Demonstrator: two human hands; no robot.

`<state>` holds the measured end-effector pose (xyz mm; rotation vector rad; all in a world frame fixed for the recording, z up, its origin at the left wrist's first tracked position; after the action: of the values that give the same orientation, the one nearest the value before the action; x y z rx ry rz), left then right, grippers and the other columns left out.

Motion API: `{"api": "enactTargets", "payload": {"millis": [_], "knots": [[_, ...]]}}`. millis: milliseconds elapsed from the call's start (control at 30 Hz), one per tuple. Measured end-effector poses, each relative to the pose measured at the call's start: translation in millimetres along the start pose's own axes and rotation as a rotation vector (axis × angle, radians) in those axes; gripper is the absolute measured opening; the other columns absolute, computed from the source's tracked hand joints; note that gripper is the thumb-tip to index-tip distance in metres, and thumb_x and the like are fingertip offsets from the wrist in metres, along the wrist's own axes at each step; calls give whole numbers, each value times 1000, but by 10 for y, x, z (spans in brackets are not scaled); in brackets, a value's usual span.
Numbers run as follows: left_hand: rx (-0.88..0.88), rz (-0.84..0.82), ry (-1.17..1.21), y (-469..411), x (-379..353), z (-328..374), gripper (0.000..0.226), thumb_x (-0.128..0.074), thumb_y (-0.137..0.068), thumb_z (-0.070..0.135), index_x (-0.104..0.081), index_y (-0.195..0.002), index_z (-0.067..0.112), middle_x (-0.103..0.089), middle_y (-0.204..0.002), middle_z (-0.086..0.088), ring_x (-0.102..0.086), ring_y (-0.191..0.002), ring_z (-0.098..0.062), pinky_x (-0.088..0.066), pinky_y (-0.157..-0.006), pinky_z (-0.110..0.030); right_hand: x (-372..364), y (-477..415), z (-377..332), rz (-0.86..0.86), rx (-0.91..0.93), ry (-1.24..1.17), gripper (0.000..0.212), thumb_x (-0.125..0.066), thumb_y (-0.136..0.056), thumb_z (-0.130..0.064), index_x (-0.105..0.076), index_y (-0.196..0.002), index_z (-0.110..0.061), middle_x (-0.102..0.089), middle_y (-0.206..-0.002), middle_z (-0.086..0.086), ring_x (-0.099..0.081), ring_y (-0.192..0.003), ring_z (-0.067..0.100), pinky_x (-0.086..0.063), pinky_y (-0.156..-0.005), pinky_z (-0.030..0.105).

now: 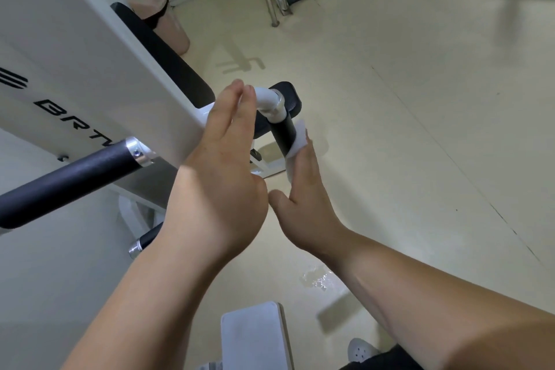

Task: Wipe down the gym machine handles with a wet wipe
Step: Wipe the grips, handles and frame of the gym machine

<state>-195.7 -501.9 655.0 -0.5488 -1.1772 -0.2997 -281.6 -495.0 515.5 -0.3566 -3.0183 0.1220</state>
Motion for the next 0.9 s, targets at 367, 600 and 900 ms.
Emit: {"api": "enactTargets", "payload": {"millis": [367, 600, 900], "knots": [[-14, -28, -5, -8, -31, -14, 90, -53, -81, -9, -21, -161, 19, -11, -170, 10, -2, -122, 42, -10, -87, 15, -86, -67, -206, 32, 123, -24, 101, -59, -93, -36, 15, -161, -25, 14, -171, -11, 14, -157, 5, -6, -129, 47], [-15, -8, -52, -3, -4, -25, 91, -54, -80, -11, -24, -160, 19, -12, -170, 11, -27, -127, 3, -21, -83, 7, 6, 11, 298, -84, -133, -21, 95, -52, -87, 2, 2, -162, -20, 0, -170, -16, 2, -156, 0, -11, -130, 38], [-29, -2, -45, -3, -20, -6, 91, -57, -80, -9, -24, -160, 16, -13, -170, 5, -13, -132, 12, -9, -86, 13, -9, -140, -108, -11, 105, -79, 97, -54, -80, -11, -3, -162, -18, -12, -170, -8, -10, -157, 6, -18, -127, 39]]}}
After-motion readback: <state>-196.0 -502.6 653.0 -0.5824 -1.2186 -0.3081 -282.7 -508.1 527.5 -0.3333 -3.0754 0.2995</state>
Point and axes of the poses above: each hand's wrist, its own y-axis away from the middle knuckle, its own x-axis out of the back of the hand, z = x × y, the point moved 6 cm from there along -y, towards the middle knuckle
